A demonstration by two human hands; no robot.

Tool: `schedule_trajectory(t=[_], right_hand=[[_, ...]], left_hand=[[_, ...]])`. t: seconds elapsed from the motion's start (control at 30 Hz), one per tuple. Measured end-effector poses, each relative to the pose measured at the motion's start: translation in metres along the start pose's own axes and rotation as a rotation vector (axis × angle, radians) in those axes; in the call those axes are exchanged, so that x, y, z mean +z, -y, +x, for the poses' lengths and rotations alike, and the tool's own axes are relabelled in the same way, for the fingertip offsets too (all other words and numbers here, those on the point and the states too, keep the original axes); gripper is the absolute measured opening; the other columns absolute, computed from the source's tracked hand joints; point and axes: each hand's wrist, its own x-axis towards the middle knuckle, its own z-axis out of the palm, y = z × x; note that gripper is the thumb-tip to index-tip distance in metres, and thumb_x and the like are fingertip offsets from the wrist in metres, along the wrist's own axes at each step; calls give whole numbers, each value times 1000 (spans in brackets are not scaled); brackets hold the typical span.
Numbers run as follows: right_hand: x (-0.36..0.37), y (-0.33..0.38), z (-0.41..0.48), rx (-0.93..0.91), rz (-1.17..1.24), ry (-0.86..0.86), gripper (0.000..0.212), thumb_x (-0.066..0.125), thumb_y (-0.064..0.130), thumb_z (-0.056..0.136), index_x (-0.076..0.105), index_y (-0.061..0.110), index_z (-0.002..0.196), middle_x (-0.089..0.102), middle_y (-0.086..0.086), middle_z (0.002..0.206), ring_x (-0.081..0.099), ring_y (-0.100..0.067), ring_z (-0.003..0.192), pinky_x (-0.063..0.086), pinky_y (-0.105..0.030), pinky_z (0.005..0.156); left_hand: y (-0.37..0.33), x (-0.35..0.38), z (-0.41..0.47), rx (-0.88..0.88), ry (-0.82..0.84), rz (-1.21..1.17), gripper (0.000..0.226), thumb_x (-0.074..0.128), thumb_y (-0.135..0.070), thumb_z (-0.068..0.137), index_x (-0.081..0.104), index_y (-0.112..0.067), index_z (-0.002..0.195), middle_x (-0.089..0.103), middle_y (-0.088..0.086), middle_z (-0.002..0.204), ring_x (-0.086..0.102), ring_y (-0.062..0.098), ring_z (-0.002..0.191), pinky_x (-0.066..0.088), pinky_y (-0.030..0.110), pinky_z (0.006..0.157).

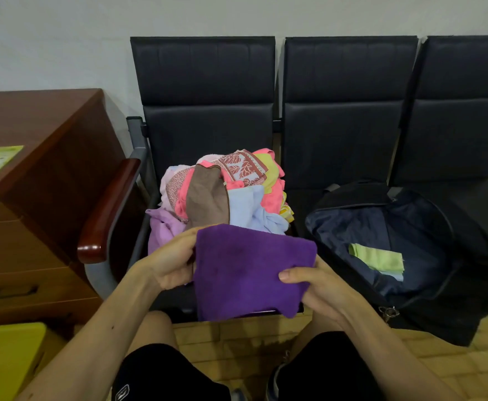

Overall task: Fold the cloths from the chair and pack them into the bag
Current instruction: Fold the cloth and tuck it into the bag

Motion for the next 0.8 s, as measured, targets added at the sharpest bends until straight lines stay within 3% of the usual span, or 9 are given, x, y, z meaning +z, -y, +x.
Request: schedule_trajectory(t=[0.1, 0.2, 0.27, 0.33, 0.37, 0.43, 0.53, 0.7, 0.8], right_hand=[[5, 1, -1, 43, 61, -53, 41, 69, -15, 58, 76, 7, 92, 74, -17, 94, 73, -28, 82, 60, -35, 68], [8, 1, 1, 47, 115, -164, 33, 70, -8, 67, 75, 6, 97, 74, -17, 98, 73, -28, 83, 60, -35, 69], [5, 0, 2, 65, 127, -229, 27, 70, 1, 73, 74, 6, 100, 74, -18, 102, 74, -28, 86, 60, -36, 71], [5, -3, 3, 104, 84, -280, 31, 72, 10, 77, 72, 3, 107, 73, -19, 106, 73, -29, 90, 59, -37, 77], [4, -5, 4, 123, 55, -298, 34, 72, 15, 78, 71, 2, 109, 73, -19, 107, 73, -28, 92, 59, -37, 79], [3, -8, 4, 154, -21, -340, 35, 72, 21, 82, 70, 0, 110, 73, -19, 107, 72, -30, 94, 57, -42, 87], [-5, -10, 5, 135, -150, -398, 32, 69, 23, 88, 69, 2, 112, 74, -19, 104, 72, -34, 96, 55, -51, 92], [-15, -21, 0, 248, -5, -346, 35, 70, 23, 83, 71, 5, 113, 73, -19, 108, 73, -29, 91, 60, -40, 77], [-20, -35, -8, 265, 145, -261, 42, 81, 15, 73, 72, 5, 113, 70, -21, 114, 73, -30, 93, 60, -38, 70]], left_hand=[[14, -5, 4, -78, -7, -146, 31, 59, -32, 82, 77, -8, 87, 66, 9, 81, 59, 21, 76, 45, 33, 72], [34, -6, 11, -135, 117, -366, 46, 49, -45, 84, 78, -10, 87, 71, 4, 77, 66, 21, 69, 52, 34, 68], [48, -4, 11, -174, 151, -454, 61, 39, -59, 90, 79, -13, 85, 75, 4, 86, 72, 23, 79, 57, 39, 72], [59, -1, 8, -190, 213, -453, 71, 51, -73, 86, 75, -12, 114, 72, 12, 117, 70, 30, 104, 56, 45, 84], [61, 2, 4, -196, 245, -407, 73, 66, -68, 78, 70, -11, 124, 66, 15, 128, 67, 31, 112, 56, 45, 87], [66, 3, 1, -208, 239, -243, 64, 88, -37, 69, 69, -8, 122, 68, 16, 124, 70, 29, 106, 59, 40, 81], [68, 6, 1, -148, 119, 6, 46, 73, -7, 79, 64, -6, 125, 72, 14, 117, 71, 27, 102, 60, 35, 78], [60, 9, 5, -113, -15, -11, 42, 74, -16, 77, 69, -4, 117, 74, 17, 108, 74, 27, 90, 61, 33, 69], [61, 6, 5, -179, 7, -49, 38, 74, -22, 77, 72, -8, 112, 74, 16, 109, 74, 28, 90, 61, 34, 70]])
